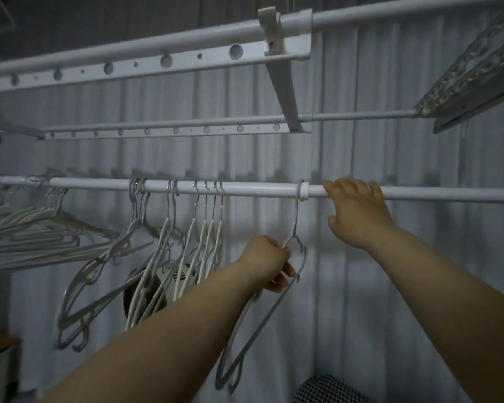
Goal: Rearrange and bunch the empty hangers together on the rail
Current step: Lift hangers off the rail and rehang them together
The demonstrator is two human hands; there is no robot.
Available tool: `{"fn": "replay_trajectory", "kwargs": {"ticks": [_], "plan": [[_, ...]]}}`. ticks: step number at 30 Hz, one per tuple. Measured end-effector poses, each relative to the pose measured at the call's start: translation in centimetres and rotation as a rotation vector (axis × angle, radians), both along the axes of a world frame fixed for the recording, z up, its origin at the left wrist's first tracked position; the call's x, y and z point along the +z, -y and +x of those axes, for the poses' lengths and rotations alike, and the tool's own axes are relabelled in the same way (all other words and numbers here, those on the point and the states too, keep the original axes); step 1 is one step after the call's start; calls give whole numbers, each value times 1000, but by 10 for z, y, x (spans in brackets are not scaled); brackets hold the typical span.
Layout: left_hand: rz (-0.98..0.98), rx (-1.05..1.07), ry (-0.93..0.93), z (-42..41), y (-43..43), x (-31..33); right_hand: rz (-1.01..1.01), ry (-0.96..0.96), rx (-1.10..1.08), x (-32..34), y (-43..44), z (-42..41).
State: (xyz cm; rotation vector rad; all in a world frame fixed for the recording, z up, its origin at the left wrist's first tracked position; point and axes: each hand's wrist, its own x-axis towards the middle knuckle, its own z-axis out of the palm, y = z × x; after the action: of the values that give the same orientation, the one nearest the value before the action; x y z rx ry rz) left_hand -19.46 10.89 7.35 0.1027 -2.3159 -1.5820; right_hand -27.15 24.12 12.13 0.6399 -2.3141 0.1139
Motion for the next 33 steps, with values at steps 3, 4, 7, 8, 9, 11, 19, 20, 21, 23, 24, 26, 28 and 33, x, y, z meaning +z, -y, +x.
{"fn": "replay_trajectory", "kwargs": {"ticks": [3,4,7,8,9,11,19,20,21,23,24,26,28,33], "plan": [[-78,-40,34,6,2,-1,7,-9,6,-1,-2,0],[-131,-40,35,8,3,-1,10,-13,6,-1,-2,0],[-445,79,-61,16,13,1,3,-9,15,1,-2,0],[-546,144,-113,22,18,1,-10,-2,20,2,-2,1],[-631,198,-154,29,25,2,-39,7,26,3,-1,2],[-824,270,-208,43,41,0,-149,18,45,6,3,5],[-1153,376,-23,73,86,-28,-96,7,77,11,48,19],[-1177,400,-16,73,90,-31,-71,28,53,10,52,20],[-1188,429,-15,73,94,-34,-52,45,28,9,56,20],[-1210,483,-9,74,103,-41,-21,67,-23,7,60,20],[-1228,500,-7,73,107,-44,-11,74,-44,6,61,21],[-1293,534,6,77,112,-48,-10,76,-70,3,63,23],[-1332,578,-32,77,117,-50,-24,53,-78,3,63,23],[-1332,652,-148,78,129,-47,-23,1,-90,5,57,23]]}}
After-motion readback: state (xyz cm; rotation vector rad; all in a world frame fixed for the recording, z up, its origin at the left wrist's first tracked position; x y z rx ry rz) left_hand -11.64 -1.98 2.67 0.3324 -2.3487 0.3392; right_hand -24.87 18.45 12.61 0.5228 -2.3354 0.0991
